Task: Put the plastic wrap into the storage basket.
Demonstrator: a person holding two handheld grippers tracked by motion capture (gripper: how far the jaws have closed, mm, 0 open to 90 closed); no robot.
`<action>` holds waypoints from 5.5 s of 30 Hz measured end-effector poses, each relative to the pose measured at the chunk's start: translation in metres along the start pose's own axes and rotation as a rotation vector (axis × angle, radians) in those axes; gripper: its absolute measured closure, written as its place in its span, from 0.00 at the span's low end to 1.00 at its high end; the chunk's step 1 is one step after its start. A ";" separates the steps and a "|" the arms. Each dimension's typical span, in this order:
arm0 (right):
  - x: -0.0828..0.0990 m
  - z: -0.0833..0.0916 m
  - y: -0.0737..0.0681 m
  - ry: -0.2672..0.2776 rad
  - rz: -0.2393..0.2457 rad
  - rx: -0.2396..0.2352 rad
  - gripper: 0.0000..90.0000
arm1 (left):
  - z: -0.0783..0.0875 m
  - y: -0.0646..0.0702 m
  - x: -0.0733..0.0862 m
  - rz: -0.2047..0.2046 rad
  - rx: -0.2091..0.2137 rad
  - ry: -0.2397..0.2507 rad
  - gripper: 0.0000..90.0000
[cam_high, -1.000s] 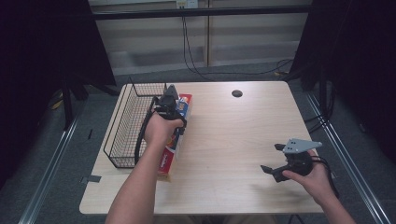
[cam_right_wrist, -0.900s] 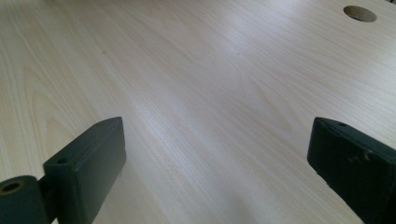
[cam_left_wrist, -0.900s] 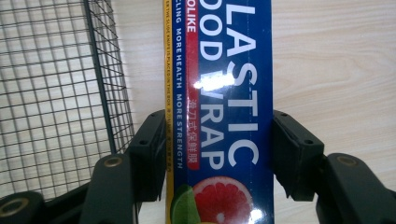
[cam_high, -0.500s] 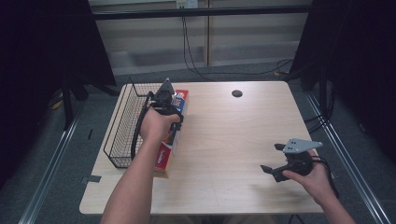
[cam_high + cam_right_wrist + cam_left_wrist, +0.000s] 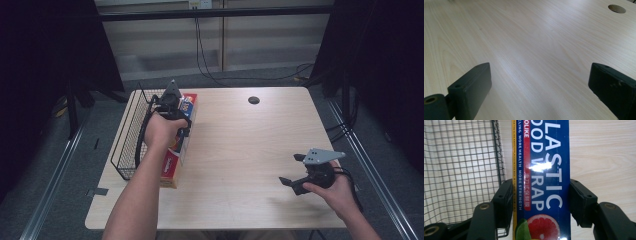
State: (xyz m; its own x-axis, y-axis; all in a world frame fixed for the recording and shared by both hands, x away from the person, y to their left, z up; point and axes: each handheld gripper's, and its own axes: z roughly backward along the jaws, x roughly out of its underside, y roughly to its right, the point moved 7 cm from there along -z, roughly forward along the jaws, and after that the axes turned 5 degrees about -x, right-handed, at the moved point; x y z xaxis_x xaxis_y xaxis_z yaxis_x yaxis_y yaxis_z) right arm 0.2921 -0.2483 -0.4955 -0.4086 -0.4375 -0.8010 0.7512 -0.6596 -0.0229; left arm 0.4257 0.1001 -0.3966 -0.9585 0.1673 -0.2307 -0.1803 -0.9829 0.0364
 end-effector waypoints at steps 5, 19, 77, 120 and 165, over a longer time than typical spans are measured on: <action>0.000 0.000 0.000 -0.001 -0.001 0.000 0.05 | 0.004 -0.006 -0.001 0.008 -0.002 -0.002 0.48; 0.000 -0.001 -0.001 -0.005 0.001 0.002 0.05 | 0.014 -0.020 -0.002 0.029 -0.006 0.014 0.48; 0.000 -0.001 0.000 -0.007 0.007 -0.002 0.05 | 0.008 -0.085 0.009 0.140 -0.046 0.010 0.48; 0.001 -0.004 0.002 -0.015 0.020 -0.001 0.05 | -0.024 -0.104 0.010 0.154 -0.063 -0.026 0.48; 0.002 -0.005 0.000 -0.020 0.018 -0.007 0.05 | -0.042 -0.114 0.013 0.150 -0.070 -0.056 0.48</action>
State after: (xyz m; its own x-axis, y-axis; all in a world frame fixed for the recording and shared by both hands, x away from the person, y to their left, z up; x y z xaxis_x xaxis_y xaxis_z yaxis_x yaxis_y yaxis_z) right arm 0.2943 -0.2457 -0.5001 -0.4056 -0.4616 -0.7889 0.7618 -0.6477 -0.0128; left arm 0.4432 0.2111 -0.4443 -0.9846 0.0203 -0.1737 -0.0202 -0.9998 -0.0024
